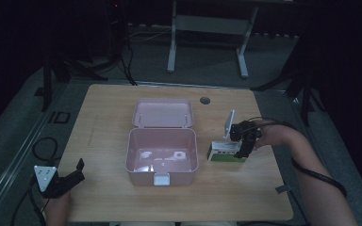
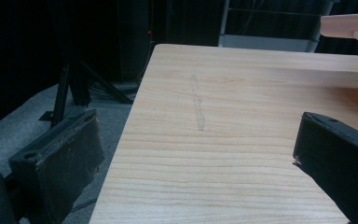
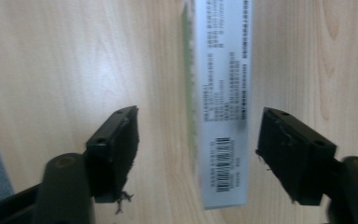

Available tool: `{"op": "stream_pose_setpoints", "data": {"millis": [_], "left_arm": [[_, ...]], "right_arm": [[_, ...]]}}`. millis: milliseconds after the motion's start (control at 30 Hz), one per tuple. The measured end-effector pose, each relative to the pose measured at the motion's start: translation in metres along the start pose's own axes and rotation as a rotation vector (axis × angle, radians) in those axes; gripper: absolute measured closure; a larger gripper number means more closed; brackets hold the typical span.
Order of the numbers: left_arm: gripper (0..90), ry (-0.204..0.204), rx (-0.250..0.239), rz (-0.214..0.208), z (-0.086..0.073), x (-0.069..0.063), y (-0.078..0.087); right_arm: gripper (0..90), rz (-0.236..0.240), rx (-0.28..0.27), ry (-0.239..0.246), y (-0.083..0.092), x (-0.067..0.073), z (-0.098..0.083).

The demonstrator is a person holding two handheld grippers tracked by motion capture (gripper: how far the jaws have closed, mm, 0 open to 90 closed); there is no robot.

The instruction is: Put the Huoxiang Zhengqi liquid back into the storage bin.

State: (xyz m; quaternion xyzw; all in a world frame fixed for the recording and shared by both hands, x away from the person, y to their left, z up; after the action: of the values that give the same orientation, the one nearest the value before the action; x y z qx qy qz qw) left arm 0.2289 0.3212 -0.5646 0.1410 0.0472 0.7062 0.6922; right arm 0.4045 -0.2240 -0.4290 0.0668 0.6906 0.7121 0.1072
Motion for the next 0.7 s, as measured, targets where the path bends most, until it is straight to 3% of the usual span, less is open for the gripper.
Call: {"op": "stream_pose_setpoints", "data": {"millis": [433, 700], "left_arm": [[1.3, 0.001, -0.003, -0.003, 0.0, 0.0, 0.0], [1.3, 0.0, -0.001, -0.003, 0.0, 0.0, 0.0]], "right_arm": [[33.6, 0.003, 0.039, 0.006, -0.022, -0.012, 0.011], [45.0, 0.01, 0.066, 0.021, -0.033, -0.015, 0.011]]}}
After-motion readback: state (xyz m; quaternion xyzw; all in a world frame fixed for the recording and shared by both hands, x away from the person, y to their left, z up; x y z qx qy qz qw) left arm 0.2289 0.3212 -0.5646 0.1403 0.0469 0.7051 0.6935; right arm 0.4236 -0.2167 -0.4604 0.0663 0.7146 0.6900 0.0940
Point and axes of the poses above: each handheld gripper's, and its own axes: y roughly backward along the jaws, z roughly out of its top, x roughly to its left, the point moved 1 cm from there along -y, roughly forward along the jaws, and after that the axes turned 11 degrees about -y, right-handed, at the moved point
